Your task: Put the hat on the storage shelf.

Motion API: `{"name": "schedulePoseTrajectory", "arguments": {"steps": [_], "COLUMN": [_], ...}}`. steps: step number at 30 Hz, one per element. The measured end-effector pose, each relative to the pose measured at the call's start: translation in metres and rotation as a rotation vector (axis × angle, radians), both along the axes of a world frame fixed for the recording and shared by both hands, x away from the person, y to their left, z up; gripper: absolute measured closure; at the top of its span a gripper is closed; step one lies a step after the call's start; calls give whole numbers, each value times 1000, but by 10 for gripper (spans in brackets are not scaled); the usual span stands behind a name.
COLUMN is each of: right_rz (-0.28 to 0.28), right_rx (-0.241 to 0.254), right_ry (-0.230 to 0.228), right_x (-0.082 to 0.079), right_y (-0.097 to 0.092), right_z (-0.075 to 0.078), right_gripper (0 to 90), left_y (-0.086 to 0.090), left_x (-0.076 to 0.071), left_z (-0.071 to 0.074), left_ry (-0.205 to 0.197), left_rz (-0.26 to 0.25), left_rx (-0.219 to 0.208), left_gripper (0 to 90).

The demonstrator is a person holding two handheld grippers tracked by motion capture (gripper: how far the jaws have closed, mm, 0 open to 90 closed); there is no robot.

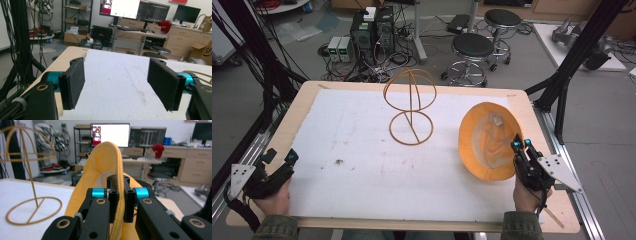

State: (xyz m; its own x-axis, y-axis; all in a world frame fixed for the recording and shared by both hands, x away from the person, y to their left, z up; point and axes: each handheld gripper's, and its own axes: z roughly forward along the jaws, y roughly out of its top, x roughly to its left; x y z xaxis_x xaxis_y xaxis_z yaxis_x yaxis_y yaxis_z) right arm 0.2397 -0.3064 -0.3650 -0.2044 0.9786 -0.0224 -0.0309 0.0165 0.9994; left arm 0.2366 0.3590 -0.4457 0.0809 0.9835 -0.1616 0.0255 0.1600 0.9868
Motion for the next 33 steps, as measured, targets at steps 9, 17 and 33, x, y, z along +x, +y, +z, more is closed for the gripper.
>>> {"name": "schedulePoseTrajectory", "arguments": {"steps": [9,17,33], "right_rz": [-11,10,-7], "right_rx": [-31,11,15], "right_ry": [-97,-165,-208], "right_x": [5,17,52], "right_y": [13,19,31], "right_z": [19,34,67], "right_gripper": [866,865,864], "left_y": [-1,-1,-4], "left_x": [0,0,1], "left_z": [0,0,0], "left_ry": [-1,-3,1], "left_rz": [1,-1,-18], "left_rx": [1,-1,-2], "left_gripper": [304,304,304]}}
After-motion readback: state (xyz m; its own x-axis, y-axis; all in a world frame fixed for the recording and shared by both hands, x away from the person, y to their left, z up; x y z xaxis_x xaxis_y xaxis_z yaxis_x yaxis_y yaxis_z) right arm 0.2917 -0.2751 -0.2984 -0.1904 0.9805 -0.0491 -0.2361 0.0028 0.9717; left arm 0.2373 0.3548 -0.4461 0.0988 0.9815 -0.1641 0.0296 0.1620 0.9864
